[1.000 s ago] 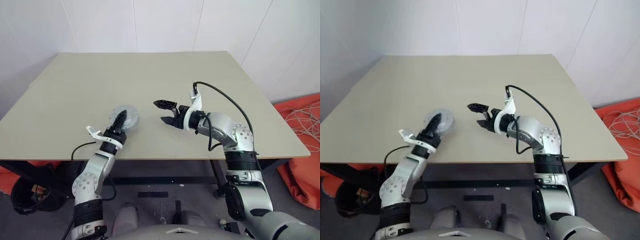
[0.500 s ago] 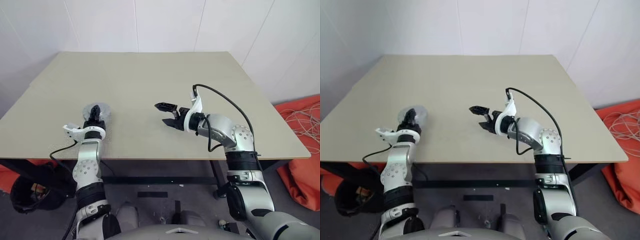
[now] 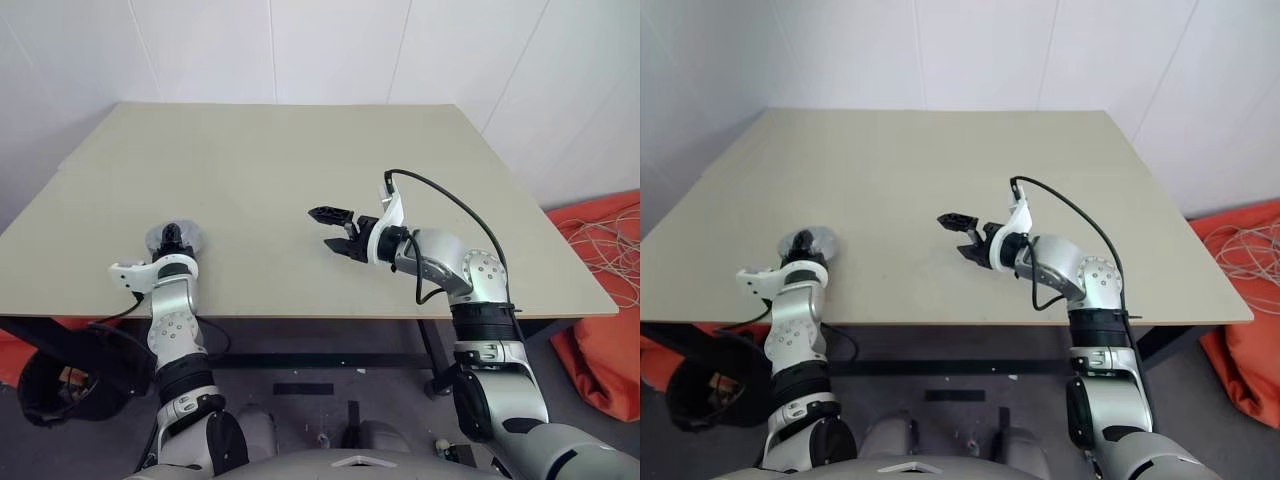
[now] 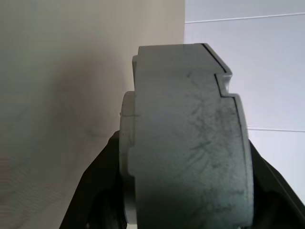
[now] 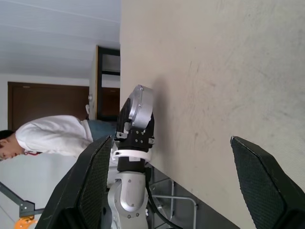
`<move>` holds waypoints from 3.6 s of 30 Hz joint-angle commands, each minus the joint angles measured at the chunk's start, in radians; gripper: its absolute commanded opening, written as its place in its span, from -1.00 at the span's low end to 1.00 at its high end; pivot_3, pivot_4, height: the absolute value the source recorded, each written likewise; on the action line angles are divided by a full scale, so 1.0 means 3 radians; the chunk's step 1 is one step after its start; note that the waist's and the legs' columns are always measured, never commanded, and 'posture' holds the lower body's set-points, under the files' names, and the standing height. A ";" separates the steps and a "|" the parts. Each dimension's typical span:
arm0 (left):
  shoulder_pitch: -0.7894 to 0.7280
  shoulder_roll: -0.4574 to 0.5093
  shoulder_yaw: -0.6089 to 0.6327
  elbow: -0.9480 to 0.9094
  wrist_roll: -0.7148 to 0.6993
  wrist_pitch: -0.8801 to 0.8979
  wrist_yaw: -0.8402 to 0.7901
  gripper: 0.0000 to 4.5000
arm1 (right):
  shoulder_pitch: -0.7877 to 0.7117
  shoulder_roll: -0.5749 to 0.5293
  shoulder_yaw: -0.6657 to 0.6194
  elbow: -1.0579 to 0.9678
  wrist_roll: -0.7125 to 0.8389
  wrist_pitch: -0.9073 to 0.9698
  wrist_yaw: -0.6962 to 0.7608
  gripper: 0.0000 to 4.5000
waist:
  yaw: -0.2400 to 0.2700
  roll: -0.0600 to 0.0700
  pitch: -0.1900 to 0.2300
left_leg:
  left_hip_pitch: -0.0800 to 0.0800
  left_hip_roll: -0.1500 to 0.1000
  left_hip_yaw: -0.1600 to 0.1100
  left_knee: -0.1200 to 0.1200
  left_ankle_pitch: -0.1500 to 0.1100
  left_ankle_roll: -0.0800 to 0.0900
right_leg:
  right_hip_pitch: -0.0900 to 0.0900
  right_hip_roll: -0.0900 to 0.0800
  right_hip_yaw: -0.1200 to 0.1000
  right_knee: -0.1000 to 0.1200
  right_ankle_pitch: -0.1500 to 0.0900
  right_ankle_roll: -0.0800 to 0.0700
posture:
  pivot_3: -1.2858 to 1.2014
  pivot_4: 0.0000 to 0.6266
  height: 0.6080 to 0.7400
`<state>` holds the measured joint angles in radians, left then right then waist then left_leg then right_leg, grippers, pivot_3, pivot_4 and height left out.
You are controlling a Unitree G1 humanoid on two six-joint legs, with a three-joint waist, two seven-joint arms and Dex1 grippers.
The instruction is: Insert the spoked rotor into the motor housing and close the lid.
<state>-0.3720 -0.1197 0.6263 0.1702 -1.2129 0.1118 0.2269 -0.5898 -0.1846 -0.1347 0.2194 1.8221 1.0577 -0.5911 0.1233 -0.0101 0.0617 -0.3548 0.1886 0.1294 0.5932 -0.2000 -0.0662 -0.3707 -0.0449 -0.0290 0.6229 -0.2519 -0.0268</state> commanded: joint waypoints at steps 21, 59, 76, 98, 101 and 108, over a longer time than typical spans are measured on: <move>0.0153 -0.0153 -0.0092 -0.0404 0.0348 0.0003 0.0638 0.98 | 0.0022 0.0020 0.0016 -0.0139 0.0079 -0.0005 -0.0026 1.00 | -0.0021 0.0006 -0.0005 | -0.0016 -0.0004 -0.0013 0.0014 -0.0001 0.0001 | 0.0008 -0.0005 -0.0006 -0.0002 0.0008 0.0001 | 0.03 -1.00 1.00; 0.1139 0.1384 -0.1954 -0.1834 0.1899 0.0581 -0.0443 0.98 | 0.0365 -0.0542 0.0919 -0.1257 -0.2849 -0.0959 0.2127 1.00 | -0.0087 0.0011 -0.0022 | -0.0050 -0.0008 -0.0015 0.0014 0.0010 -0.0017 | -0.0014 -0.0020 -0.0027 -0.0017 0.0019 0.0021 | 0.03 -1.00 1.00; 0.1619 0.1085 -0.1942 -0.1543 0.3332 -0.0486 -0.0745 0.98 | 0.1426 -0.0497 0.0936 -0.0962 -0.5382 -0.3375 0.2532 1.00 | -0.0134 0.0013 -0.0021 | -0.0032 -0.0016 -0.0012 0.0014 -0.0007 0.0016 | 0.0000 -0.0032 -0.0012 -0.0013 0.0012 -0.0002 | 0.03 -1.00 1.00; 0.1593 0.0902 -0.1850 -0.1642 0.3494 -0.0278 -0.0813 0.98 | 0.1342 -0.0195 0.0629 -0.0882 -0.5328 -0.2904 0.2909 1.00 | -0.0178 0.0016 -0.0020 | -0.0024 -0.0014 -0.0010 0.0015 -0.0009 0.0030 | 0.0002 -0.0031 -0.0004 -0.0011 0.0015 -0.0008 | 0.03 -1.00 1.00; 0.1591 0.0893 -0.1848 -0.1639 0.3514 -0.0285 -0.0828 0.98 | 0.1345 -0.0178 0.0610 -0.0881 -0.5351 -0.2890 0.2931 1.00 | -0.0178 0.0016 -0.0020 | -0.0023 -0.0014 -0.0010 0.0015 -0.0009 0.0030 | 0.0003 -0.0031 -0.0004 -0.0011 0.0015 -0.0008 | 0.03 -1.00 1.00; 0.1613 0.0903 -0.1868 -0.1653 0.3526 -0.0255 -0.0901 0.98 | 0.1367 -0.0158 0.0597 -0.0897 -0.5415 -0.3012 0.2939 1.00 | -0.0178 0.0017 -0.0020 | -0.0018 -0.0014 -0.0010 0.0015 -0.0010 0.0031 | 0.0003 -0.0031 -0.0003 -0.0011 0.0015 -0.0008 | 0.03 -1.00 1.00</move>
<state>0.1215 0.1488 0.0609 -0.2932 -0.1681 0.0408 -0.0373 -0.1700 -0.2347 0.0765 -0.0152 0.1992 0.1807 0.2899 0.0699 -0.0051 0.0558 -0.3603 0.1845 0.1265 0.5976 -0.2028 -0.0569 -0.3698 -0.0541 -0.0298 0.6195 -0.2474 -0.0293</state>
